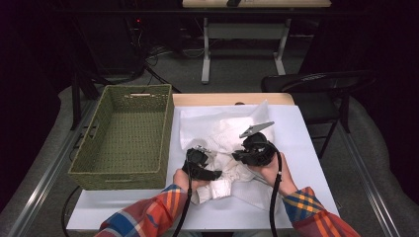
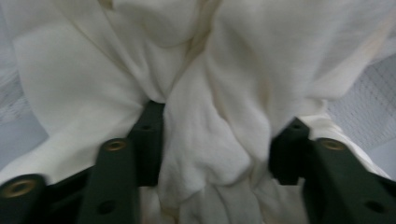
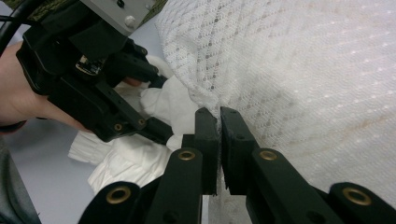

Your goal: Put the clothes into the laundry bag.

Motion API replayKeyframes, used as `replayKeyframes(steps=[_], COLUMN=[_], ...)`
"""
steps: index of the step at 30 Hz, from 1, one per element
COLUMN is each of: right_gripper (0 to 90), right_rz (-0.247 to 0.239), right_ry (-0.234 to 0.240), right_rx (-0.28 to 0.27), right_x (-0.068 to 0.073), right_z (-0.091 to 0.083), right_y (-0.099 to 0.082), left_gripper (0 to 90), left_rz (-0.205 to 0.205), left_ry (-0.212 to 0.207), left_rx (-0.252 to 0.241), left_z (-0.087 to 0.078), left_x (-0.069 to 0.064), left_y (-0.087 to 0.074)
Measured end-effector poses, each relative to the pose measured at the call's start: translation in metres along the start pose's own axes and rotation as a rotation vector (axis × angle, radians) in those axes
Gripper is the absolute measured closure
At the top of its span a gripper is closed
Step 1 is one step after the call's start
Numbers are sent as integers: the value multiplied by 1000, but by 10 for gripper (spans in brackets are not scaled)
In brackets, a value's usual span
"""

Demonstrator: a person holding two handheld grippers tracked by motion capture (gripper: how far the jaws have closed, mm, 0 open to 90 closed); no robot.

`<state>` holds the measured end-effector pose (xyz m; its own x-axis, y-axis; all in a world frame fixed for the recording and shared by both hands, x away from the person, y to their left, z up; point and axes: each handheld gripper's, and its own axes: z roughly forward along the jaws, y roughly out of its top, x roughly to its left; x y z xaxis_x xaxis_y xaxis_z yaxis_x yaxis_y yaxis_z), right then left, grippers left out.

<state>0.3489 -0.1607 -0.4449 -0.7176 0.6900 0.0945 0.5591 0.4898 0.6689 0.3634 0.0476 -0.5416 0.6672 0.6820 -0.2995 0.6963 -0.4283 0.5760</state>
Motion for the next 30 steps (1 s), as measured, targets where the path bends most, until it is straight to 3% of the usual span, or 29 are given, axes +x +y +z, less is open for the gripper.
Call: replayKeyframes(steps=[3, 6, 12, 15, 17, 19, 22, 24, 30], right_gripper=[888, 895, 900, 900, 900, 900, 900, 897, 808], right_rz=[-8, -22, -39, -36, -27, -28, -29, -43, -40], right_ry=[3, 5, 22, 38, 50, 49, 22, 0, -7], right_rx=[1, -7, -62, -80, -71, -56, -6, 27, 38], right_x=[2, 6, 16, 16, 16, 15, 10, 7, 2], right_z=[1, 0, -14, -18, -17, -14, -5, 1, 4], right_y=[1, 2, 9, 10, 9, 8, 4, 1, -1], left_gripper=[674, 759, 784, 785, 784, 781, 759, 726, 493], left_rz=[9, -12, -52, -64, -107, -113, -95, -46, 61], left_ry=[-10, -26, -69, -61, -62, -49, -25, -1, 6], left_rx=[-9, -32, -129, -174, -200, -201, -173, -156, -101], left_z=[1, -1, -11, -13, -10, -3, 7, 10, -2], left_x=[0, 0, -11, -15, -12, -10, -6, -4, -4], left_y=[2, 5, 22, 31, 36, 37, 35, 33, 24])
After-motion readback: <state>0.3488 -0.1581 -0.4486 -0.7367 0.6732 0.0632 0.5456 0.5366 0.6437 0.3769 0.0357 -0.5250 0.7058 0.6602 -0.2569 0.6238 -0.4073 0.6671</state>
